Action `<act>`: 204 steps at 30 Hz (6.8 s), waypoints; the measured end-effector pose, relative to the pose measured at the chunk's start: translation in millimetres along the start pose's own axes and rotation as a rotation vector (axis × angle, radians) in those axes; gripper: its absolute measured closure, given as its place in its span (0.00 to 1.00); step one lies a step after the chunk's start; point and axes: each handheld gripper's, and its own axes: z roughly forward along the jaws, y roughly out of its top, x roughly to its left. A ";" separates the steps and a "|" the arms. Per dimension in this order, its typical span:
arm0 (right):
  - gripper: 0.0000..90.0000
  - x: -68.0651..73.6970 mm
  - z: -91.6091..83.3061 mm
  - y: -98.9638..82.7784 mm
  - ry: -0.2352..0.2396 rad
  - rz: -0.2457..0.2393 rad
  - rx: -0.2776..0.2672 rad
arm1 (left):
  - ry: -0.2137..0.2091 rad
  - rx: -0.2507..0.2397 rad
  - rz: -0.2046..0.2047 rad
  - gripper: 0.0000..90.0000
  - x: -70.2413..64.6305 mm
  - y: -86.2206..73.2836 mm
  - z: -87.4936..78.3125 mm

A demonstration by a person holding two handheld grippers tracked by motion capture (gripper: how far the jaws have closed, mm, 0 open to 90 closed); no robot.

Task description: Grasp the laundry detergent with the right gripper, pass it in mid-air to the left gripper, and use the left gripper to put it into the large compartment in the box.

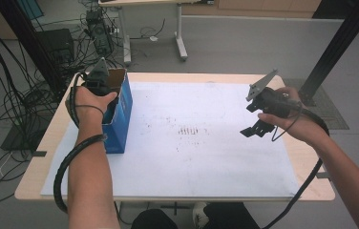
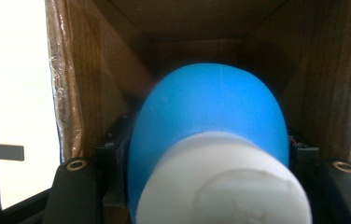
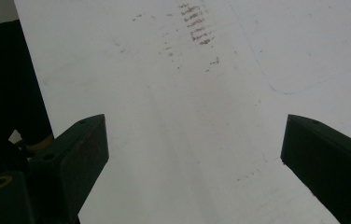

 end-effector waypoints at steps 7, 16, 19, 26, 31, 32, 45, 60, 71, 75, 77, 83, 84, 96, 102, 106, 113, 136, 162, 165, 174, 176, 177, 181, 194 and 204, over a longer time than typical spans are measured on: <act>0.09 0.6 -0.7 1.2 -0.001 0.000 -0.001 | -0.001 -0.001 -0.001 0.40 0.1 -0.3 -0.1; 0.09 0.9 1.5 0.5 0.004 0.002 -0.005 | 0.000 -0.002 -0.003 0.40 0.0 -0.3 -0.1; 0.09 1.0 1.8 0.8 0.004 0.000 -0.005 | -0.002 -0.004 -0.006 0.40 0.3 -0.6 0.1; 0.09 1.0 0.9 1.3 0.003 -0.001 -0.006 | 0.000 -0.007 -0.004 0.40 0.3 -1.0 0.0; 0.09 1.2 -0.2 1.1 0.000 -0.002 -0.005 | 0.003 -0.007 -0.004 0.40 -0.7 -0.8 0.0; 0.09 1.2 -0.2 1.1 0.000 -0.002 -0.005 | 0.003 -0.007 -0.004 0.40 -0.7 -0.8 0.0; 0.09 1.4 -2.1 1.0 -0.004 -0.003 -0.008 | -0.001 -0.009 -0.009 0.40 0.3 -1.5 0.0; 0.09 1.7 -0.5 1.8 -0.002 -0.006 -0.008 | -0.001 -0.010 -0.008 0.40 0.6 -1.4 0.1; 0.08 1.3 -1.2 2.8 -0.001 -0.009 -0.007 | 0.001 -0.010 -0.007 0.40 0.3 -1.4 0.3; 0.09 1.5 -1.1 2.9 0.000 -0.009 -0.007 | 0.003 -0.011 -0.007 0.40 -0.3 -1.5 0.6; 0.09 1.4 -1.1 2.8 0.000 -0.009 -0.008 | 0.004 -0.012 -0.006 0.40 -0.3 -1.7 0.8; 0.08 1.4 -1.2 2.7 0.000 -0.009 -0.009 | 0.002 -0.013 -0.007 0.40 -0.4 -1.9 0.5; 0.08 1.4 -1.2 2.7 0.000 -0.009 -0.009 | 0.002 -0.015 -0.007 0.40 -0.3 -2.0 0.5; 0.08 1.7 -1.6 2.6 -0.001 -0.007 -0.011 | -0.003 -0.015 -0.010 0.40 0.9 -2.3 0.7; 0.08 2.1 -1.9 3.2 -0.002 -0.009 -0.011 | -0.007 -0.015 -0.010 0.40 1.4 -2.6 0.7; 0.08 2.3 -2.2 3.4 -0.004 -0.009 -0.009 | -0.006 -0.017 -0.012 0.40 1.3 -3.1 0.8; 0.08 3.0 -2.0 3.6 -0.001 -0.010 -0.016 | -0.004 -0.013 -0.008 0.40 0.2 -2.6 0.7; 0.08 3.7 -2.6 3.9 -0.001 -0.012 -0.020 | -0.012 -0.017 -0.005 0.36 0.6 -3.6 -0.7; 0.08 10.9 -9.5 12.6 -0.006 -0.031 -0.035 | 0.015 -0.072 0.016 0.29 1.0 -15.6 -37.2; 0.09 11.5 -11.2 12.6 -0.007 -0.031 -0.040 | 0.009 -0.078 0.026 0.27 -0.8 -18.2 -42.8; 0.08 8.9 -11.4 11.9 0.000 -0.019 -0.031 | 0.012 -0.113 0.052 0.14 -10.9 -25.5 -69.6; 0.08 8.0 -11.0 12.0 0.002 -0.017 -0.022 | 0.010 -0.120 0.056 0.13 -12.6 -26.2 -72.4; 0.08 8.0 -11.0 12.0 0.002 -0.017 -0.022 | 0.006 -0.125 0.062 0.13 -15.4 -27.0 -75.7; 0.08 4.5 -11.3 13.7 0.001 -0.012 -0.009 | -0.001 -0.148 0.080 0.10 -26.7 -28.3 -83.7; 0.08 -5.2 -6.5 20.5 0.007 -0.006 0.026 | -0.053 -0.168 0.199 0.09 -78.5 -23.4 -95.5; 0.08 -14.0 -6.2 21.7 0.013 -0.004 0.044 | -0.081 -0.160 0.288 0.10 -122.2 -13.0 -88.9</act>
